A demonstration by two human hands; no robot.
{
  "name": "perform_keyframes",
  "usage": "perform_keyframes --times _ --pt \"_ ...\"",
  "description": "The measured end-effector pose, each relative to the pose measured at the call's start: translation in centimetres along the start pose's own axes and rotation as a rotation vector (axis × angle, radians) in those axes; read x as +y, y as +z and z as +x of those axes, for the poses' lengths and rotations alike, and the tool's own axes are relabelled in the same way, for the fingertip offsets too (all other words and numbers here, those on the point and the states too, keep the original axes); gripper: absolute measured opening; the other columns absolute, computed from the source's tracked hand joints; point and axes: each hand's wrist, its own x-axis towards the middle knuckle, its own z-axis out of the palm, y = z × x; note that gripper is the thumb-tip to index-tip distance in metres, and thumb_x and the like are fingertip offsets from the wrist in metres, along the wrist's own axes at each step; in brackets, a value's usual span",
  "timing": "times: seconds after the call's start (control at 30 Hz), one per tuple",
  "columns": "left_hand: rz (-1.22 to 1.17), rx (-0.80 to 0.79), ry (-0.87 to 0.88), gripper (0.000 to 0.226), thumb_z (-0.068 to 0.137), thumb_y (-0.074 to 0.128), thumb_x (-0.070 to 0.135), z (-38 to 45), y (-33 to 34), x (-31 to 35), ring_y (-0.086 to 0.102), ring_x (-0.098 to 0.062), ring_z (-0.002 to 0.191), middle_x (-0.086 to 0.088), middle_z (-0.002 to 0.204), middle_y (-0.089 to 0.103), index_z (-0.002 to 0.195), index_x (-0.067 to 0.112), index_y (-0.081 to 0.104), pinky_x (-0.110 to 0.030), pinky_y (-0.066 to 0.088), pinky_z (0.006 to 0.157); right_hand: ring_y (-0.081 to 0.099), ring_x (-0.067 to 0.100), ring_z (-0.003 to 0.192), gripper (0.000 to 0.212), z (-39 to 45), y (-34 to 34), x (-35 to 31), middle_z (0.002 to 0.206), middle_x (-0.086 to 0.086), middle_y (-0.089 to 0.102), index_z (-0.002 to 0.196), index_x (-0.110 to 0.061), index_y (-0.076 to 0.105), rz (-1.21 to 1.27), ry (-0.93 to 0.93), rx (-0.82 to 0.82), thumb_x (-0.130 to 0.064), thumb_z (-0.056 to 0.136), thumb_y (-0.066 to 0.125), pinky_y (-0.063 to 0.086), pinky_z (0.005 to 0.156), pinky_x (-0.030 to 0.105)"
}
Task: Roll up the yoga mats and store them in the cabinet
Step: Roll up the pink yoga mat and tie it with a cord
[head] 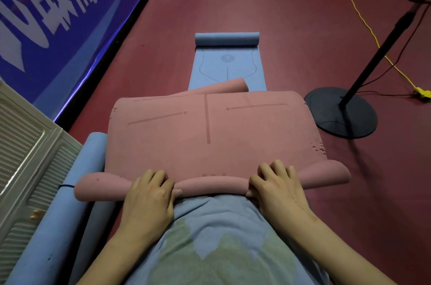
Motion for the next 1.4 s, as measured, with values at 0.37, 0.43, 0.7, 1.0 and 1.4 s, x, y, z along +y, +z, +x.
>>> perform_keyframes --times 0.37,0.43,0.7,1.0,1.4 --pt "-0.044 -0.091 -0.125 0.042 0.090 0.037 0.043 2.2 0.6 -0.7 0.056 -0.030 0.067 0.003 0.065 0.062 0.062 0.023 0.060 -0.036 0.035 0.062 0.054 0.026 0.075 0.012 1.9 1.9 1.8 0.074 -0.005 0.062 0.075 -0.021 0.063 0.164 0.018 0.012 -0.025 0.083 0.055 0.031 0.064 0.037" --pt "-0.124 -0.077 -0.169 0.041 0.091 0.035 0.045 1.6 0.8 -1.1 0.056 -0.031 0.070 0.005 0.068 0.063 0.064 0.027 0.059 -0.035 0.030 0.064 0.055 0.026 0.073 0.023 2.0 1.8 2.2 0.073 -0.006 0.063 0.077 -0.022 0.063 0.178 -0.007 -0.011 -0.031 0.088 0.046 0.034 0.062 0.036" --pt "-0.307 -0.072 -0.385 0.036 0.085 0.050 0.053 0.4 1.3 -0.8 0.056 -0.033 0.072 -0.002 0.069 0.063 0.063 0.025 0.049 -0.041 0.041 0.066 0.048 0.023 0.076 0.016 2.2 1.6 2.3 0.080 -0.008 0.057 0.085 -0.024 0.054 0.368 0.000 0.039 -0.037 0.093 0.047 0.033 0.063 0.037" --pt "-0.280 -0.177 -0.541 0.031 0.088 0.068 0.055 2.0 -0.6 0.0 0.062 -0.027 0.093 0.003 0.092 0.072 0.098 0.028 0.056 -0.039 0.041 0.077 0.050 0.025 0.094 0.037 0.5 0.5 2.5 0.095 -0.009 0.058 0.078 -0.023 0.052 0.311 -0.057 0.014 -0.053 0.076 0.075 0.041 0.073 0.040" --pt "-0.342 0.077 -0.438 0.032 0.068 0.092 0.044 1.2 0.6 -0.8 0.043 -0.020 0.081 0.013 0.075 0.047 0.066 0.028 0.064 -0.041 0.040 0.071 0.053 0.031 0.093 0.037 0.1 1.2 1.2 0.089 -0.005 0.063 0.079 -0.018 0.065 0.286 0.021 0.115 -0.054 0.084 0.062 0.042 0.074 0.041"
